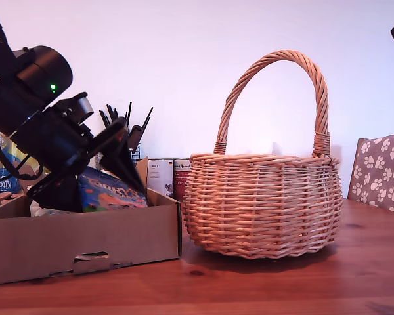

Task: Move the bags of Easter eggs from the cardboard box on the left into the woven basket on the right side.

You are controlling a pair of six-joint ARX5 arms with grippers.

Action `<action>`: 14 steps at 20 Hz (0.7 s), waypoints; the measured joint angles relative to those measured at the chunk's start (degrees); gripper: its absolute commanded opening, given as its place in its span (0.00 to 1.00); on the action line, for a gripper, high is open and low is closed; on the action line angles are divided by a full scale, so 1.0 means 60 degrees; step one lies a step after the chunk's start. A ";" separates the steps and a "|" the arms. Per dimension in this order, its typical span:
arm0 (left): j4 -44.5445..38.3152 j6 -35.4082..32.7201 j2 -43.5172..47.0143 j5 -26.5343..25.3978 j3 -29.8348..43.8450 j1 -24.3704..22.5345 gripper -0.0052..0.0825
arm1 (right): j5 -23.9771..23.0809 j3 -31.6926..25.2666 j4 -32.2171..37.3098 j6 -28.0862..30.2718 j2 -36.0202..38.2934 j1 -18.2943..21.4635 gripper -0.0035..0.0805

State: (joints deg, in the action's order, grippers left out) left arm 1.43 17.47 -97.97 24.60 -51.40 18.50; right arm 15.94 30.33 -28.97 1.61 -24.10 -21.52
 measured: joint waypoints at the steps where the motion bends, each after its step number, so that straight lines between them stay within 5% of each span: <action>1: 0.0029 0.0000 0.0000 -0.0036 0.0000 0.0000 0.20 | 0.0000 0.0000 0.0000 0.0000 -0.0036 0.0000 0.03; 5: 0.0036 -0.0131 0.0000 -0.0029 0.0000 -0.0025 0.04 | 0.0000 0.0000 0.0004 0.0000 -0.0087 0.0000 0.03; 14: 0.2095 -0.0288 0.0233 0.1515 -0.1854 -0.0036 0.04 | 0.0000 0.0000 0.0000 0.0000 -0.0087 0.0000 0.03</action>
State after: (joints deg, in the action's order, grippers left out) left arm 14.00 15.75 -96.57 33.69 -62.52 18.28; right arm 15.94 30.33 -28.97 1.61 -24.62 -21.52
